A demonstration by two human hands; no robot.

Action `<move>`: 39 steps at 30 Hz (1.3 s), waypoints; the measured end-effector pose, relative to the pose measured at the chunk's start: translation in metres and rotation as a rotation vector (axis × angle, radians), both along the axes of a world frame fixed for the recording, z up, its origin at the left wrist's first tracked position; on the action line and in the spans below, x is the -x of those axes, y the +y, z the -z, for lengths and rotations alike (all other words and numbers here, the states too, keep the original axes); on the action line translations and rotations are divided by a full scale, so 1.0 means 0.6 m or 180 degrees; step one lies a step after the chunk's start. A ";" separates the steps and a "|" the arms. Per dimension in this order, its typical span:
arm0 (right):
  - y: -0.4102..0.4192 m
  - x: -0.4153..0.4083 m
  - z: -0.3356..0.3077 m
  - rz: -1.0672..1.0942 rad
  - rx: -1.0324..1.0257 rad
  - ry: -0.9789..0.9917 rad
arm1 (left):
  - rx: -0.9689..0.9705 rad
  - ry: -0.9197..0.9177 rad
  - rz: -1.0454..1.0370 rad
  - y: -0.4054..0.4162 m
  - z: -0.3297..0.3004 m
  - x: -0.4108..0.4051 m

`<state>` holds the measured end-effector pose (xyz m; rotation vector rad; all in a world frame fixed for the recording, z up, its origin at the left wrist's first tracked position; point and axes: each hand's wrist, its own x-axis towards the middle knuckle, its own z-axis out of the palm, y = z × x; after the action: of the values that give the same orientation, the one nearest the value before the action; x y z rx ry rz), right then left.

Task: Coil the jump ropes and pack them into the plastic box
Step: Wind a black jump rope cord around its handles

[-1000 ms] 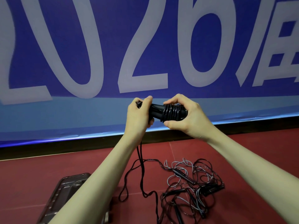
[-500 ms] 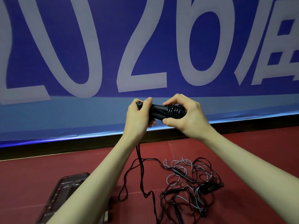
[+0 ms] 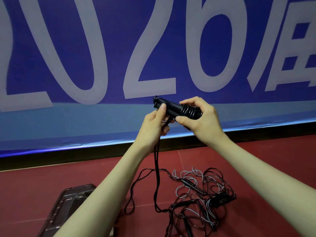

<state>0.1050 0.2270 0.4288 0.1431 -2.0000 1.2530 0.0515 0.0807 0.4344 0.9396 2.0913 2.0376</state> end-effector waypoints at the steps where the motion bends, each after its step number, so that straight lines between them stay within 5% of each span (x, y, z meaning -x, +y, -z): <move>1: 0.001 0.002 0.000 -0.0076 0.0259 -0.0061 | 0.0147 0.0124 0.0018 -0.001 0.007 0.003; 5: 0.020 0.004 0.001 -0.0173 0.1104 -0.0240 | 0.1152 0.1051 -0.0261 -0.008 0.024 0.018; 10: 0.037 0.010 0.018 -0.0206 0.1253 -0.0374 | 0.2420 0.1661 0.0076 -0.020 0.011 0.011; 14: 0.039 0.014 0.028 -0.0277 0.1291 -0.0418 | 0.2815 0.2108 0.0138 -0.026 0.005 0.017; 23: 0.032 0.012 0.037 -0.0089 -0.0919 -0.0514 | 0.2336 0.2618 -0.0125 -0.047 -0.021 0.021; 33: 0.002 -0.020 0.022 -0.0623 -0.1043 -0.1175 | 0.1884 0.2122 -0.0593 -0.057 -0.024 0.022; 39: -0.014 -0.036 0.008 -0.1127 -0.0868 -0.1435 | 0.1957 0.1049 0.0184 -0.083 -0.021 0.032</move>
<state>0.1264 0.2183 0.4240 0.3904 -2.6221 1.3037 0.0325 0.0306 0.4470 1.2373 2.5720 1.1301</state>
